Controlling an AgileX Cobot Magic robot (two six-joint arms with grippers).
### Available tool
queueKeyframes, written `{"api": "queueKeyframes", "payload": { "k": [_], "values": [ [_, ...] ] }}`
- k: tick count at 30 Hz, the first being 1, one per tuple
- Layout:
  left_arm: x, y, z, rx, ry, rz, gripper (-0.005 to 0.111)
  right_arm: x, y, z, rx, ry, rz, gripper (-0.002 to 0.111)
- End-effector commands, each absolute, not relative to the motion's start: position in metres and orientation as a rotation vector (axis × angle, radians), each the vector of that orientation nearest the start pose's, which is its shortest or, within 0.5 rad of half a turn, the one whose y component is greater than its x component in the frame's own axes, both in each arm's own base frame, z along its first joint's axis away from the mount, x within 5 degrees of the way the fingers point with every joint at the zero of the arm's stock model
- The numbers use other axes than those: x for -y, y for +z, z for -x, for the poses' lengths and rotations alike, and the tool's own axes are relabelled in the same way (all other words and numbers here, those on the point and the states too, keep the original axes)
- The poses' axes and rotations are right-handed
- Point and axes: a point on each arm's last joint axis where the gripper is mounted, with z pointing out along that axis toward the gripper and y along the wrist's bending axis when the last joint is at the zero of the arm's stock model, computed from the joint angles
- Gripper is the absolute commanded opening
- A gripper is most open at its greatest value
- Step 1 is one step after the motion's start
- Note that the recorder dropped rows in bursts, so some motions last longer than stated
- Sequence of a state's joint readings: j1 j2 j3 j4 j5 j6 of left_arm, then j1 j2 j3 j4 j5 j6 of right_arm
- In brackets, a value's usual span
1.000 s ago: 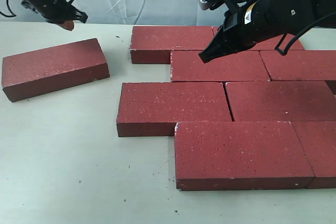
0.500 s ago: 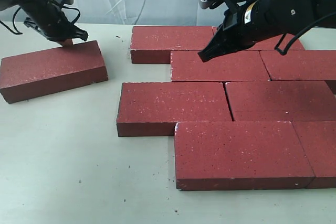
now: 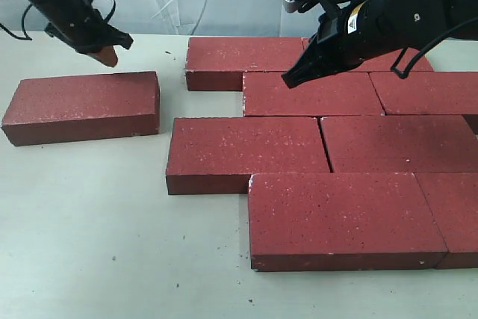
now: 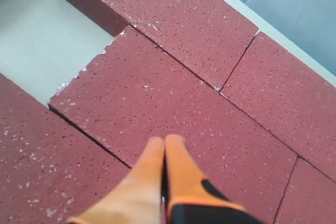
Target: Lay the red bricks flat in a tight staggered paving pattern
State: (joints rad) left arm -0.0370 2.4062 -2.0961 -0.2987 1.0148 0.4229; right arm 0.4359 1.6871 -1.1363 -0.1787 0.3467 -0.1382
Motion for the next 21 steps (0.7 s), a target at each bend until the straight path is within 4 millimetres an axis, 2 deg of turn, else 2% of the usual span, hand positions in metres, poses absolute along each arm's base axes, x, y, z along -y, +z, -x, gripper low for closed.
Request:
{"api": "queueKeyframes", "payload": {
  "k": [1,3,4,6,8,10,11,13,15,18,21],
  "values": [
    [0.034,0.241,-0.493,-2.649,-0.158,-0.536,0.0,-0.149,0.241,-0.336,-2.215,-0.006,0.827,-0.001],
    [0.024,0.258,-0.477,-2.65,-0.15,-0.496,0.0,-0.149,0.241,-0.336,-2.216,-0.004,0.825,-0.001],
    [0.019,0.258,-0.473,-2.648,-0.142,-0.476,0.0,-0.149,0.241,-0.336,-2.217,-0.003,0.823,-0.001],
    [-0.01,0.249,-0.453,-2.678,-0.074,-0.349,0.0,-0.151,0.24,-0.335,-2.228,0.02,0.802,-0.001],
    [-0.042,0.236,-0.435,-2.658,-0.067,-0.199,0.0,-0.157,0.24,-0.332,-2.22,0.029,0.826,-0.001],
    [-0.064,0.225,-0.407,-2.664,-0.1,-0.063,0.0,-0.166,0.241,-0.329,-2.19,0.038,0.867,-0.001],
    [-0.068,0.221,-0.391,-2.648,-0.075,-0.027,0.0,-0.17,0.241,-0.327,-2.18,0.044,0.88,-0.001],
    [-0.074,0.227,-0.367,-2.497,0.022,0.035,0.0,-0.176,0.242,-0.325,-2.163,0.059,0.891,-0.001],
    [-0.072,0.228,-0.341,-2.4,0.08,0.069,0.0,-0.178,0.234,-0.327,-2.18,0.058,0.901,-0.001],
    [-0.073,0.214,-0.333,-2.382,0.12,0.068,0.0,-0.182,0.224,-0.333,-2.183,0.061,0.906,-0.001],
    [-0.079,0.201,-0.334,-2.337,0.181,0.066,0.0,-0.195,0.221,-0.352,-2.207,0.089,0.875,-0.001]
  ]
}}
